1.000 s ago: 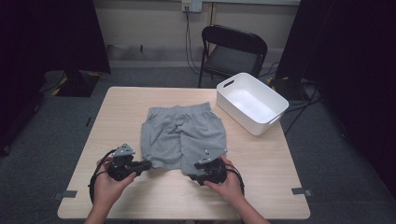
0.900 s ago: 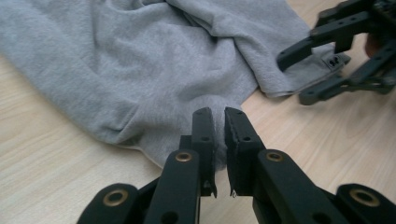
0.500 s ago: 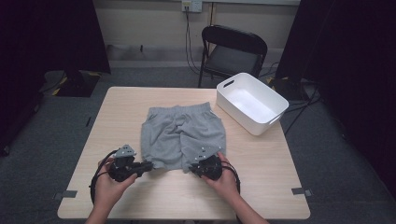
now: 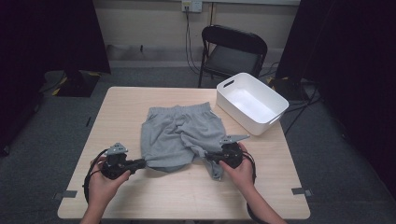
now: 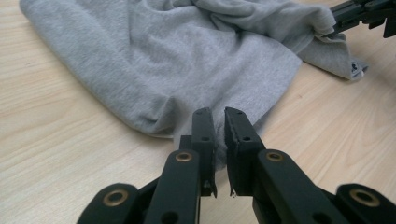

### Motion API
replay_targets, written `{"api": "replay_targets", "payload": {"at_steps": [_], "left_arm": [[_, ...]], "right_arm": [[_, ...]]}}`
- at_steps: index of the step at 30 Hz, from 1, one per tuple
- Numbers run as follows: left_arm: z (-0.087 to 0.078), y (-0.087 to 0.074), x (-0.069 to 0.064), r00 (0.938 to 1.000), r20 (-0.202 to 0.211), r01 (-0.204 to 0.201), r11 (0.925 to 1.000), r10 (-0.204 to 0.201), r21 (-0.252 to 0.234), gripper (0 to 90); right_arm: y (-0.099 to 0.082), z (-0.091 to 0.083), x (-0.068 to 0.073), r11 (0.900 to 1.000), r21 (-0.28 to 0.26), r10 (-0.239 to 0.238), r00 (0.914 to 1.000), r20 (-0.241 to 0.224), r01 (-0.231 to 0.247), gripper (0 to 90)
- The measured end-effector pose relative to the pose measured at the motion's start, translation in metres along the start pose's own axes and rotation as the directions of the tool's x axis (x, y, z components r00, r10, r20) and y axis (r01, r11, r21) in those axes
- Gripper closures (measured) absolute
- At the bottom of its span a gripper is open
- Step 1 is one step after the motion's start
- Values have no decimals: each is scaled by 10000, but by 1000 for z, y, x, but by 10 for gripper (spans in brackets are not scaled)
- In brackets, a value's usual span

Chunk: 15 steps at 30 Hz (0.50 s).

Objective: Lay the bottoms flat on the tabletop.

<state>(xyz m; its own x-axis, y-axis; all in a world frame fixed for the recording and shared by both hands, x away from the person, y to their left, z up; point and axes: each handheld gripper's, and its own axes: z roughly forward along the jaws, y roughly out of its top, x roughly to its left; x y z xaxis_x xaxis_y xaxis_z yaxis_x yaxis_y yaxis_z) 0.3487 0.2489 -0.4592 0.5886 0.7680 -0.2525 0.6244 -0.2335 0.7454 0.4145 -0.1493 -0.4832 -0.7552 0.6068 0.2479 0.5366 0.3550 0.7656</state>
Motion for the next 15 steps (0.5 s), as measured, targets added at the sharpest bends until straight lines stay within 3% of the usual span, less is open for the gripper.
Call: {"api": "replay_targets", "payload": {"at_steps": [7, 15], "left_arm": [[3, -8, 14, 9984, -457, 342, 9990, -328, 293, 834], [4, -16, 28, 9940, -930, 617, 9969, -570, 484, 834]], "right_arm": [[-10, -1, -12, 9992, 197, 331, 9991, 279, -337, 869], [-19, -1, -15, 9979, 639, 67, 9983, 574, -103, 868]]}}
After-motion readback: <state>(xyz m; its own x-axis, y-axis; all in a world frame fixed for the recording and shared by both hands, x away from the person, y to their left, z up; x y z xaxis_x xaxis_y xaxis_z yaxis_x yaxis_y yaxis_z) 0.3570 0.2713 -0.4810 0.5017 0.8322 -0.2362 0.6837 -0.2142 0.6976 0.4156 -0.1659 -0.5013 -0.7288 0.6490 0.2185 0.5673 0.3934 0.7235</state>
